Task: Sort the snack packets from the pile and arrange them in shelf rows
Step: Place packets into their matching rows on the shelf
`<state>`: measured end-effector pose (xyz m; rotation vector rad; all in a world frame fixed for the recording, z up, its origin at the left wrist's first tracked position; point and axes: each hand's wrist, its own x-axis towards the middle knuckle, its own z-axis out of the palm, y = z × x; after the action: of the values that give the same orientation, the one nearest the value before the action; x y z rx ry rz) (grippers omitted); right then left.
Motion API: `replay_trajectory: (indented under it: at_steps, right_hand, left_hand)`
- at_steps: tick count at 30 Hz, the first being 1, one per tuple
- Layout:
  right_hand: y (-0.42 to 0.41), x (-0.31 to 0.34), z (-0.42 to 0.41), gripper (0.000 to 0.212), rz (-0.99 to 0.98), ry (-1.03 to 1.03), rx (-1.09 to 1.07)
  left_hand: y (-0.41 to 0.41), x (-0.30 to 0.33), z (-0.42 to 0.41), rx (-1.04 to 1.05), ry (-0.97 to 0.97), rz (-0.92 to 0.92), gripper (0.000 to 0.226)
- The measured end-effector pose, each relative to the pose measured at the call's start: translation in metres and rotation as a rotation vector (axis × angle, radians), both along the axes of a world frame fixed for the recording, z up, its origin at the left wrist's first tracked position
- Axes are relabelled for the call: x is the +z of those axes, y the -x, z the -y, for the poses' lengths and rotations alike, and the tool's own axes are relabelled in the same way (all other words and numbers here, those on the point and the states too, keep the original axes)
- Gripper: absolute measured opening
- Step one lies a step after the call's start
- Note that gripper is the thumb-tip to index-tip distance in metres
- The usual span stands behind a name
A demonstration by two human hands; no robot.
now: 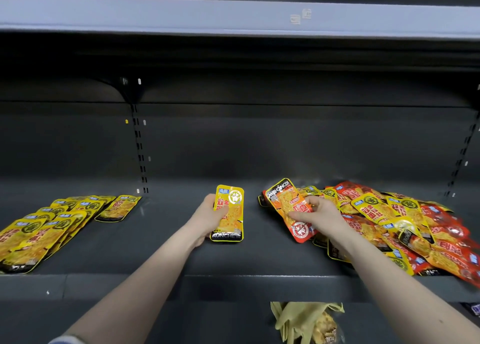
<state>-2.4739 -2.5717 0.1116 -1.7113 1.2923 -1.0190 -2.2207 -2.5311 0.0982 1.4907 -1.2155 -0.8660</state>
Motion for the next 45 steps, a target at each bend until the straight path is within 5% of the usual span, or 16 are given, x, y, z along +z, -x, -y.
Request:
replay_trajectory:
  at_steps: [10,15,20,26,45]
  right_hand:
    - [0.0,-0.01,0.002,0.026,0.049,0.006,0.094]
    - [-0.003,-0.009,0.005,0.021,0.037,0.051,0.102]
    - [-0.012,-0.016,0.01,0.02,0.05,0.03,0.135]
    - [-0.045,-0.016,-0.001,0.02,0.071,0.029,0.148]
    - [-0.282,-0.013,-0.049,0.019,0.079,0.037,0.021]
  left_hand:
    - [0.0,-0.001,-0.005,0.155,-0.014,0.039,0.023]
    - [-0.001,0.002,-0.012,0.155,-0.099,-0.15,0.04]
    - [-0.002,0.007,-0.03,0.191,-0.09,-0.11,0.064]
    - [-0.026,0.009,-0.05,0.215,-0.048,-0.067,0.044]
    - [-0.276,0.053,-0.101,-0.074,-0.11,0.252,0.048]
